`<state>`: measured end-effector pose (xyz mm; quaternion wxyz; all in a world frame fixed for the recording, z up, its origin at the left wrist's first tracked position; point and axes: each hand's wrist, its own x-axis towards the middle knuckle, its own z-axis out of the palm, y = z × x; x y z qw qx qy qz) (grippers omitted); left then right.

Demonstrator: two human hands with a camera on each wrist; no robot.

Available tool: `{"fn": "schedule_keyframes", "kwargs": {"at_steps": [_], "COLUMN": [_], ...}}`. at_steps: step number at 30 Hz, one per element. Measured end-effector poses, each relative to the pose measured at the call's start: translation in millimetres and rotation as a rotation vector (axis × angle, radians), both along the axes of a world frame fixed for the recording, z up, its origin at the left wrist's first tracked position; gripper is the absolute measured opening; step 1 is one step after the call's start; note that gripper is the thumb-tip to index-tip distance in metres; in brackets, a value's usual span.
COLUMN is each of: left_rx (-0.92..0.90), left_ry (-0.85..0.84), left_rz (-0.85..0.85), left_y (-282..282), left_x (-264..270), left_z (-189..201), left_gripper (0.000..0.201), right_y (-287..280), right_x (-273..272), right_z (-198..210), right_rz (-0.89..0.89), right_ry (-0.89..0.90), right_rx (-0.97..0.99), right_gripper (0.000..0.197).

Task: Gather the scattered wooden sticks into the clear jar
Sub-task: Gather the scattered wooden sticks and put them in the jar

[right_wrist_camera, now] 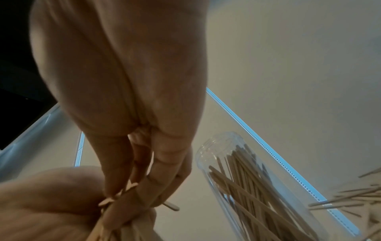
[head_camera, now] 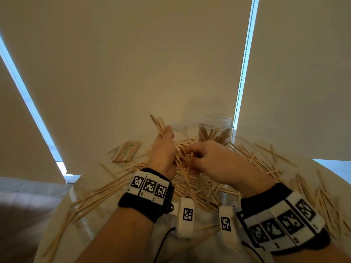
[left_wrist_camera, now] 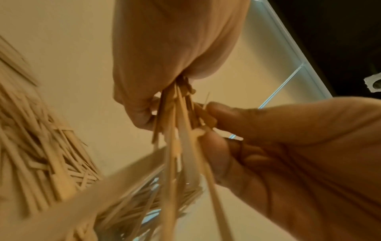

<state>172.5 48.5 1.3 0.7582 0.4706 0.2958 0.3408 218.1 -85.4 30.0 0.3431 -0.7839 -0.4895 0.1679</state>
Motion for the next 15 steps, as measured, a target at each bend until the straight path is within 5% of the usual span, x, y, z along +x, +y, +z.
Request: {"fn": "schedule_keyframes", "kwargs": {"at_steps": [5,10,15], "left_rx": [-0.085,0.031,0.097], "left_ry": [-0.199,-0.330,-0.142], "left_rz": [0.146,0.323,-0.033], "left_y": [14,26,4], "left_x": [-3,-8,-2], "left_z": [-1,2,3], "left_gripper": [0.025,0.026,0.032], "right_y": [1,-5,-6], "right_x": [9,21,28], "right_z": [-6,-3,2], "right_rz": [-0.074,-0.117,-0.225], "right_ry": [-0.030,0.046,0.100], "right_rx": [-0.045,0.013,0.313], "right_gripper": [0.009,0.010,0.010]}}
